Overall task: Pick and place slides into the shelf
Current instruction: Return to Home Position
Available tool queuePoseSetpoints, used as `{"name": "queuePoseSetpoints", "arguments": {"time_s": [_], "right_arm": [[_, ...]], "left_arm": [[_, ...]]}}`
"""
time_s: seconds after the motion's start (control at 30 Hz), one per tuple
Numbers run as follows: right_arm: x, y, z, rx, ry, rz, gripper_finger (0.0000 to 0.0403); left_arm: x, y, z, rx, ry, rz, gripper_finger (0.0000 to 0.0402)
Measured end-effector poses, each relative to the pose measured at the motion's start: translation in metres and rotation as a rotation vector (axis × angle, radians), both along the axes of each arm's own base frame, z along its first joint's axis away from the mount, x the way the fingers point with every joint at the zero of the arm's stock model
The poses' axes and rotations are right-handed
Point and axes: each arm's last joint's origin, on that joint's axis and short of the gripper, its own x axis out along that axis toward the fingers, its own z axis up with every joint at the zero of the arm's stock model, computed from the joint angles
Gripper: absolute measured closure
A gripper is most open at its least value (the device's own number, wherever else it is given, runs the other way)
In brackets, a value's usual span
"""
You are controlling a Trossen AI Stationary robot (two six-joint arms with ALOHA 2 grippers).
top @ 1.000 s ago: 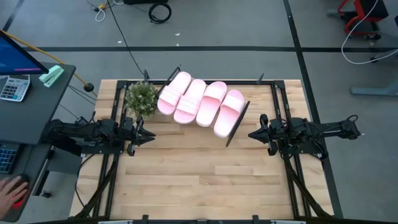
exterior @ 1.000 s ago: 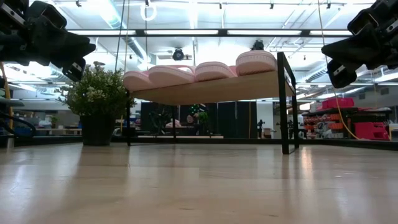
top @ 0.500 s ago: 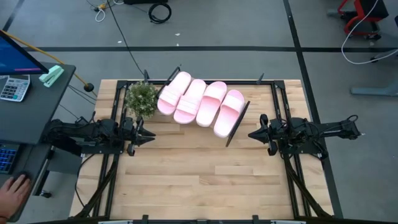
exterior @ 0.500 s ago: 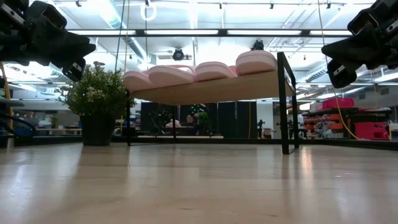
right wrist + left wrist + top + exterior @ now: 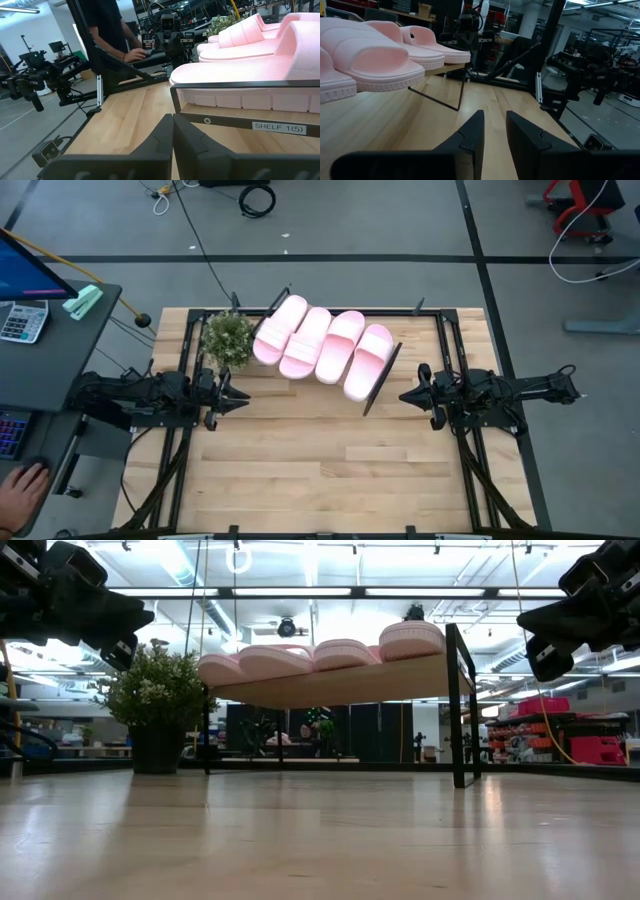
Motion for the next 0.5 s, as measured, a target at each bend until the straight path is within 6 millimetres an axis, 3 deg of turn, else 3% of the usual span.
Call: {"name": "queuePoseSetpoints", "arguments": {"time_s": [0.5], "right_arm": [[0.0,0.0,0.0,0.0,0.0,0.0,0.0389]], "left_arm": [[0.0,0.0,0.0,-0.001,0.0,0.0,0.0322]]}}
